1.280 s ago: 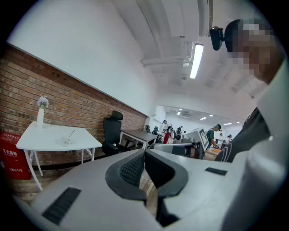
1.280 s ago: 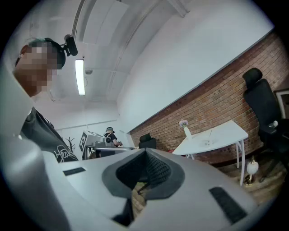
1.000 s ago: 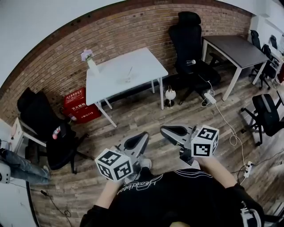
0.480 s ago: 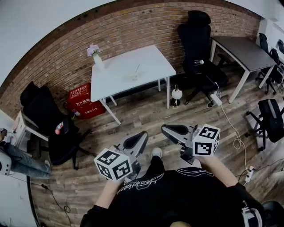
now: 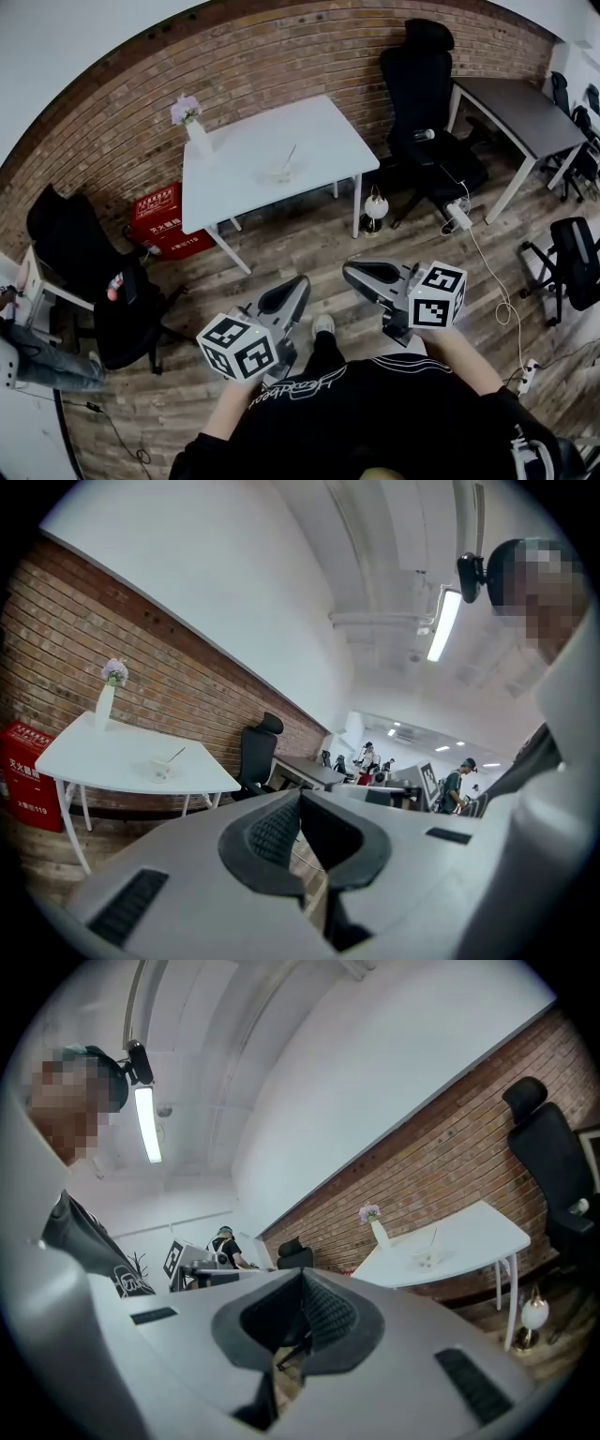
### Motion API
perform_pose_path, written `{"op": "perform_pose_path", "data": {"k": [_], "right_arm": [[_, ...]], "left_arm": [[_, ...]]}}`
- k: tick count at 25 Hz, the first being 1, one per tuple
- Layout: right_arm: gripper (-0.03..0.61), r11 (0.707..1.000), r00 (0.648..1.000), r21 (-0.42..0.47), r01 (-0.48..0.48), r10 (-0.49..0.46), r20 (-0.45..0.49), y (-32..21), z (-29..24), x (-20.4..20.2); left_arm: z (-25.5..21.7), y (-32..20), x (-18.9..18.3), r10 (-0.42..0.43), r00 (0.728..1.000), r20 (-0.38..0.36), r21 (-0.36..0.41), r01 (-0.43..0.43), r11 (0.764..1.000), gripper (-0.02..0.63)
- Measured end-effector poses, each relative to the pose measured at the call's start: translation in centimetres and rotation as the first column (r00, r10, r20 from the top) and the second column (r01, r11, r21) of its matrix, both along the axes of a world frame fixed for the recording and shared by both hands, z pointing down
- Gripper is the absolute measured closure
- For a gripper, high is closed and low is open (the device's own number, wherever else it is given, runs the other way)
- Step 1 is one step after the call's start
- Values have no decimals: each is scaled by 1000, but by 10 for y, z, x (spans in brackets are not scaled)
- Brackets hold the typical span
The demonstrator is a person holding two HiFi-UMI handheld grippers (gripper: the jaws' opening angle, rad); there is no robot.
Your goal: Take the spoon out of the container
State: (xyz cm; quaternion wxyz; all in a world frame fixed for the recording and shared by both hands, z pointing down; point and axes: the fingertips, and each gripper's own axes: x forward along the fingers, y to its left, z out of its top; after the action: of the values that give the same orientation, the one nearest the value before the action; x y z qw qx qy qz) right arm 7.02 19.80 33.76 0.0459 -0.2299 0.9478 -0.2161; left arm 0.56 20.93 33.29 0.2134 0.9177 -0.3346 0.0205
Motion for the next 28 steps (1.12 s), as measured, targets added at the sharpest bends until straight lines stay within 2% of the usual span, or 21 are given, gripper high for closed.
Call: {"op": "perform_pose_path", "data": {"k": [11, 15, 19, 28], "right_arm": [[581, 997, 997, -30, -77, 77, -12, -205, -15, -32], [581, 994, 994, -32, -105, 105, -18, -266, -18, -43], [581, 990, 990, -38, -137, 136, -28, -306, -15, -49], [581, 983, 984, -55, -176, 173, -44, -342, 1, -46]], "left_arm": [[-16, -211, -47, 24, 999, -32, -11, -25, 1000, 609], [-21, -274, -62, 41, 998, -42, -10, -41, 999, 609], [-18, -314, -76, 48, 998, -46, -13, -49, 999, 609], [4, -363, -91, 24, 996, -89, -70, -30, 997, 609]]}}
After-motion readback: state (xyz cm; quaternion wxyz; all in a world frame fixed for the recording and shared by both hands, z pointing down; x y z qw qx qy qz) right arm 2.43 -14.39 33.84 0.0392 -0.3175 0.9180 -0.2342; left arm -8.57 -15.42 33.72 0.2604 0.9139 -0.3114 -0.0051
